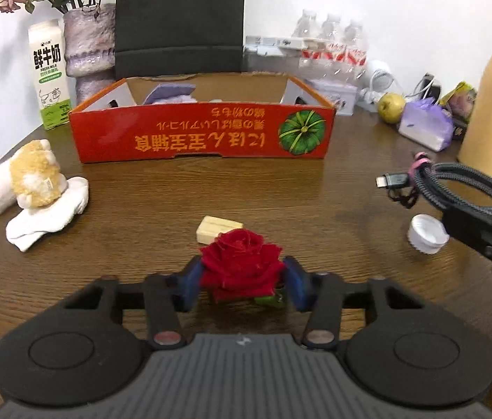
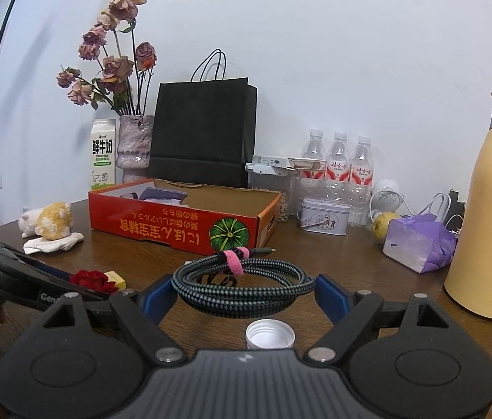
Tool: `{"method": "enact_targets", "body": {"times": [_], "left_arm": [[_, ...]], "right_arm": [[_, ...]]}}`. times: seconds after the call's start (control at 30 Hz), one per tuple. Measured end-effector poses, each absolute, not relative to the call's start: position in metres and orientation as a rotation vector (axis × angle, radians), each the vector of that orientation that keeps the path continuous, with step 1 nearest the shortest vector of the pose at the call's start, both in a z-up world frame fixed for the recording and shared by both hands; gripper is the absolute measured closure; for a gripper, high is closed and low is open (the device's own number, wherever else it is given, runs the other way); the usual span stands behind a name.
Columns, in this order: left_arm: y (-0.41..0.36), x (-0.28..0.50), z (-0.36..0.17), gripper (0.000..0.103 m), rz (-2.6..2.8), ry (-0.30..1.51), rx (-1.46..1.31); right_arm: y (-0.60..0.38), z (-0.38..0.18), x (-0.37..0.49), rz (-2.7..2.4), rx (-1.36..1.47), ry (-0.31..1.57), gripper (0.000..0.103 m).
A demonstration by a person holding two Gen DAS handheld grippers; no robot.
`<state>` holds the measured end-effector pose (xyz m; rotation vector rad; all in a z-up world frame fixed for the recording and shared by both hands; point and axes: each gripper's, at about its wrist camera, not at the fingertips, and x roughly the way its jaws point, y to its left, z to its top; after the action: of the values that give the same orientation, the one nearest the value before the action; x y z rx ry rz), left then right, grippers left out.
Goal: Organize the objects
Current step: 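Lift the cable with the right gripper while the left gripper lifts the rose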
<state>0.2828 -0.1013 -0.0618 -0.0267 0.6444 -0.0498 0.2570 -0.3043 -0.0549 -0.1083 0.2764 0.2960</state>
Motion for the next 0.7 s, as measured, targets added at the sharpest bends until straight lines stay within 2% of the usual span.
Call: {"method": "enact_targets", "body": {"times": [0.7], "left_arm": [[-0.087, 0.253, -0.052, 0.067, -0.039, 0.518, -0.036]], "right_arm": [[-0.298, -0.054, 0.250, 0.252, -0.128, 0.234, 0.018]]}}
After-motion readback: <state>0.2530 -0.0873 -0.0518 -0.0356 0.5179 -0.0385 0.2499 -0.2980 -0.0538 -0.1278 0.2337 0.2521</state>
